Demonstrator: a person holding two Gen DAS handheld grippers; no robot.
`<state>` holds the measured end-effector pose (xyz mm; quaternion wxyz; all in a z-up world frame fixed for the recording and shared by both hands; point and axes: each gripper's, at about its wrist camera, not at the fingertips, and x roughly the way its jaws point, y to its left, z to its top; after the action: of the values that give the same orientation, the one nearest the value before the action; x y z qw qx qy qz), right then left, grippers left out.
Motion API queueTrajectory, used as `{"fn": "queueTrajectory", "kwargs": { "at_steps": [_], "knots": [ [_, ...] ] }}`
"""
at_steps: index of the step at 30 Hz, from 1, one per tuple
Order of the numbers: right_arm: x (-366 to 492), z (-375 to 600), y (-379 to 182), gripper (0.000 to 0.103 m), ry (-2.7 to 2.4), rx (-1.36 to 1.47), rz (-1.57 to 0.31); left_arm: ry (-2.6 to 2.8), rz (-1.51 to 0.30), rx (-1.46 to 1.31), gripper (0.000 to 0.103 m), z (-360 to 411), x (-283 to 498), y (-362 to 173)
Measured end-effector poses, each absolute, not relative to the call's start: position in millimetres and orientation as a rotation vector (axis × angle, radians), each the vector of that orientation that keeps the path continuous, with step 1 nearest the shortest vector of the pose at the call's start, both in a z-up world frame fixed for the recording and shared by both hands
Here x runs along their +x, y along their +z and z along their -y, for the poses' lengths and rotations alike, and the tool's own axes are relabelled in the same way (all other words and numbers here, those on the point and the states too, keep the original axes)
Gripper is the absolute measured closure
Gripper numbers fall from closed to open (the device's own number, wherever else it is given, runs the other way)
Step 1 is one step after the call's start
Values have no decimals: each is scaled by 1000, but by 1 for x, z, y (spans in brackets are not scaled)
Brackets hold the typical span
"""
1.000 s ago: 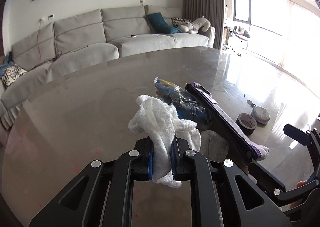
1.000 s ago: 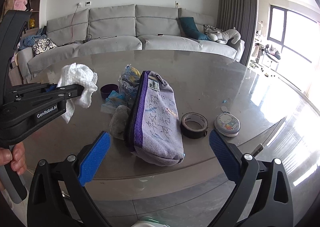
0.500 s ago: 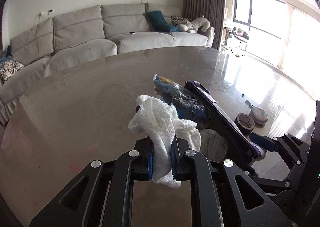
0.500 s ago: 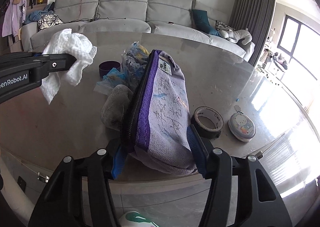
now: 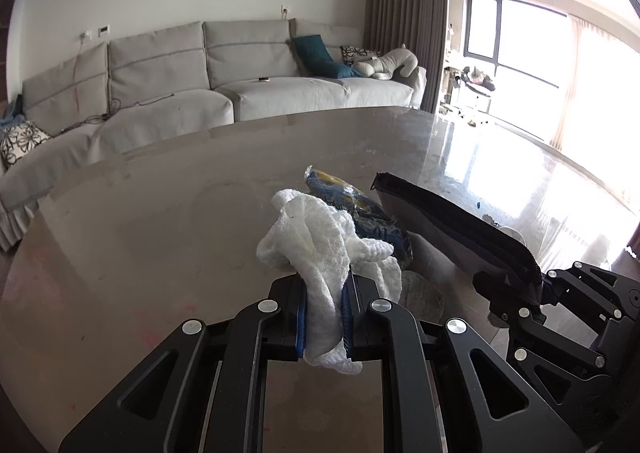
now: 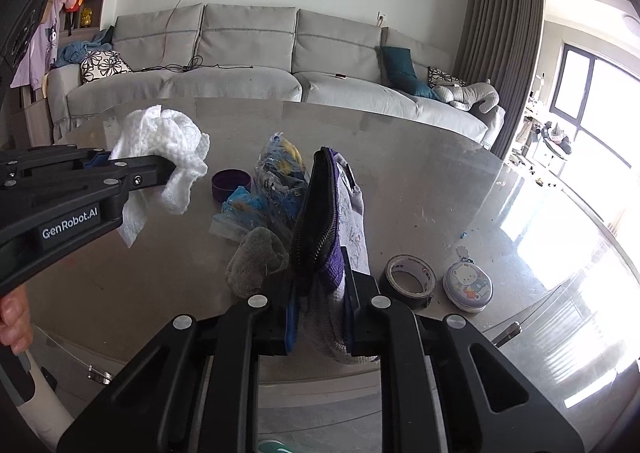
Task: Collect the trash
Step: 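Carry the tissue and pencil case with both grippers over the white bin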
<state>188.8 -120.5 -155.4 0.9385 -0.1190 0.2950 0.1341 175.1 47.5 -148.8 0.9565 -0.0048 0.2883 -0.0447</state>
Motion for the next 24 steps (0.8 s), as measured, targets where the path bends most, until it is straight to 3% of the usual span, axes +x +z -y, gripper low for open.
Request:
{"fn": "queueTrajectory", "kwargs": {
  "at_steps": [12, 24],
  "knots": [
    [157, 121, -90, 85, 283, -219, -479, -113, -523, -9, 90, -48, 156, -124],
    [81, 155, -55, 85, 221, -153, -476, -250, -527, 13, 90, -12, 91, -101]
  ]
}}
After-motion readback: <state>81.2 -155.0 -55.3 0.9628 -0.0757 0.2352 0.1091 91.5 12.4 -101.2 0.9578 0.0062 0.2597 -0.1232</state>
